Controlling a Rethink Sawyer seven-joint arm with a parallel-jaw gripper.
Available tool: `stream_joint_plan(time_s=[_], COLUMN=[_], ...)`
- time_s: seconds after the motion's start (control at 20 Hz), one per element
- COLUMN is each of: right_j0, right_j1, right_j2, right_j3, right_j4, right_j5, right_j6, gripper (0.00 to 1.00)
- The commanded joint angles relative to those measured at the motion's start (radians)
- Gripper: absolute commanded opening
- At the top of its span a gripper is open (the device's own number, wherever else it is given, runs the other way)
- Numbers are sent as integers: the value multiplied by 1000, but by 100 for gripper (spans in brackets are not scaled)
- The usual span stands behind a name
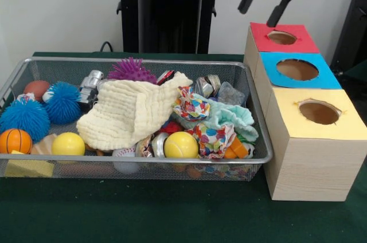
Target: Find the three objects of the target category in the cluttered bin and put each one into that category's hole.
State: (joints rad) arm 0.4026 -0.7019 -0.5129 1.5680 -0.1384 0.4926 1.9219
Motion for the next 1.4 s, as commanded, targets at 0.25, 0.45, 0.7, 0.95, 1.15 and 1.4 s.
stream_joint_plan(time_s=[0.25, 0.45, 0.7, 0.95, 1.15, 1.4], right_j0=[-253, -315, -289, -245, -217, -192], right_j1=[-141, -141, -84, -25, 29, 87], right_j2=[359, 418, 393, 342, 304, 255], right_j3=[349, 394, 395, 378, 368, 344], right_j4=[-101, -144, -200, -224, -229, -228], right_j5=[-253, -328, -422, -495, -571, -641], right_j6=[-77, -33, 47, 94, 117, 113], gripper=[100, 100, 100, 100, 100, 100])
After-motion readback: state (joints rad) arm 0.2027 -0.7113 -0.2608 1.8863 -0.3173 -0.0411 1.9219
